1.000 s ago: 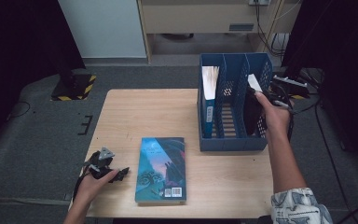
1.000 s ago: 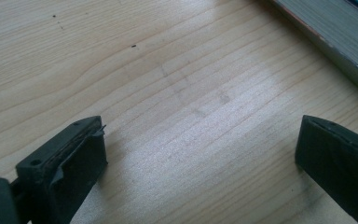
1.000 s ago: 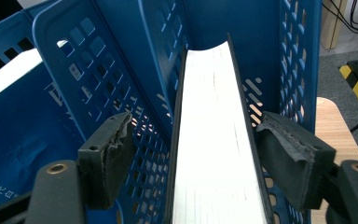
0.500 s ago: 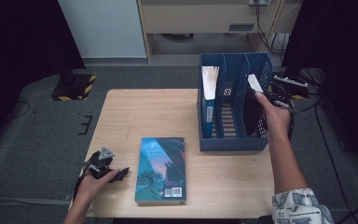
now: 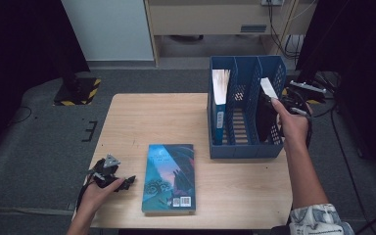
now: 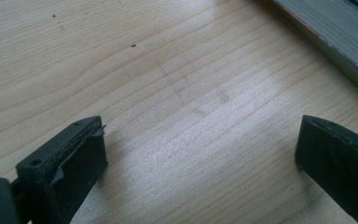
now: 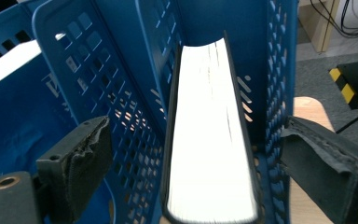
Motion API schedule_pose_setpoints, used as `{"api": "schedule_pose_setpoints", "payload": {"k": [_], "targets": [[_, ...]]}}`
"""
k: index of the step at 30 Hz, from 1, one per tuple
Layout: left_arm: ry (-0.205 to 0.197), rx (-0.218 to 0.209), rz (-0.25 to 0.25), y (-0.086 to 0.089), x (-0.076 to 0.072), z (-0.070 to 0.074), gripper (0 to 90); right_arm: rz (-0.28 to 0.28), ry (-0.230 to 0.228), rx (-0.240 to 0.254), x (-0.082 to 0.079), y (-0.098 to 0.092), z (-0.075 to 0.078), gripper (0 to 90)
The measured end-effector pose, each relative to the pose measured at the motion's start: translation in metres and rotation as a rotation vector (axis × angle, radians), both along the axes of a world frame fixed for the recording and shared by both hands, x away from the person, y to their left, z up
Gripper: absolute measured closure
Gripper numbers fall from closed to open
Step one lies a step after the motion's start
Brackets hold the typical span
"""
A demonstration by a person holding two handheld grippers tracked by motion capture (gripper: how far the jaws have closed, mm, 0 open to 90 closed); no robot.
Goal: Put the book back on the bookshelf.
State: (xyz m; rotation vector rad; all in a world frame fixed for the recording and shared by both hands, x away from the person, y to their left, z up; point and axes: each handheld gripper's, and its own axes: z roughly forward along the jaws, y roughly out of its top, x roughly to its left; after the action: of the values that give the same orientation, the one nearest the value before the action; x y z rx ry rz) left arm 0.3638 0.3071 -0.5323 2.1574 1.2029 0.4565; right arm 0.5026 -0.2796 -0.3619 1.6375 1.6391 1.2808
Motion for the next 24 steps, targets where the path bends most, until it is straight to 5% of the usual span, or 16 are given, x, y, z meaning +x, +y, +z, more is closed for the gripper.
{"api": "schedule_pose_setpoints", "payload": {"k": [14, 24], "targets": [[-0.001, 0.0, 0.001, 0.0, 0.0, 0.0, 1.1, 0.034, -0.014, -0.034, -0.052, -0.006, -0.011, 6.8], [-0.003, 0.001, 0.002, -0.001, 0.0, 0.0, 0.8, 0.127, -0.014, -0.048, -0.1, 0.027, -0.042, 7.7]]}}
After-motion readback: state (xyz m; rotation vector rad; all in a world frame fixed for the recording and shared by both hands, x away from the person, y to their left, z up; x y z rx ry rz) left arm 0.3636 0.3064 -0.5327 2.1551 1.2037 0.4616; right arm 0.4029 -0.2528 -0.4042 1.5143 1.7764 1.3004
